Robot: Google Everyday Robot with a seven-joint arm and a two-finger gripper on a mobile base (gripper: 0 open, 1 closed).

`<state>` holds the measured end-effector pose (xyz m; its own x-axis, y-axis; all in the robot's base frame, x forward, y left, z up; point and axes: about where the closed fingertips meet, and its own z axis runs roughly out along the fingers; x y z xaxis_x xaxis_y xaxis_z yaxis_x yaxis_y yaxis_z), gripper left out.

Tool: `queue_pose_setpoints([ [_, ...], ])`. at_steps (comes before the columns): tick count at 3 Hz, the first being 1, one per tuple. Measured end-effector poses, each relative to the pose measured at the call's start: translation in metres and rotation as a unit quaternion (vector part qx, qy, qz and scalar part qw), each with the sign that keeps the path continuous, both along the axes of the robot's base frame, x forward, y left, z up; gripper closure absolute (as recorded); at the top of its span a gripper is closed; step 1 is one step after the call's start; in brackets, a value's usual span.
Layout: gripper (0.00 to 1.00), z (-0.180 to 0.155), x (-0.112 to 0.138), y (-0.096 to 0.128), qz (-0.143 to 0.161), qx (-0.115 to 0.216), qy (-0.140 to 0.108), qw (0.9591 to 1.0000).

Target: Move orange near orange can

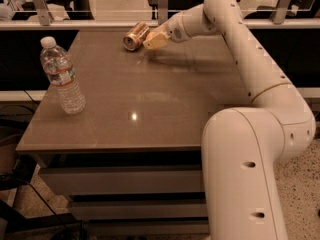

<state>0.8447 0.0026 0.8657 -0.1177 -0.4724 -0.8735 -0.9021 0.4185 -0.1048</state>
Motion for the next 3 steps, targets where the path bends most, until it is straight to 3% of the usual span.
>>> queue_pose_setpoints([
  [1, 1.00, -0.010, 0.008, 0.001, -0.006, 0.003, 0.005, 1.0000],
  [3, 0.60, -0.022, 0.013, 0.006, -0.006, 0.013, 0.020, 0.9997],
])
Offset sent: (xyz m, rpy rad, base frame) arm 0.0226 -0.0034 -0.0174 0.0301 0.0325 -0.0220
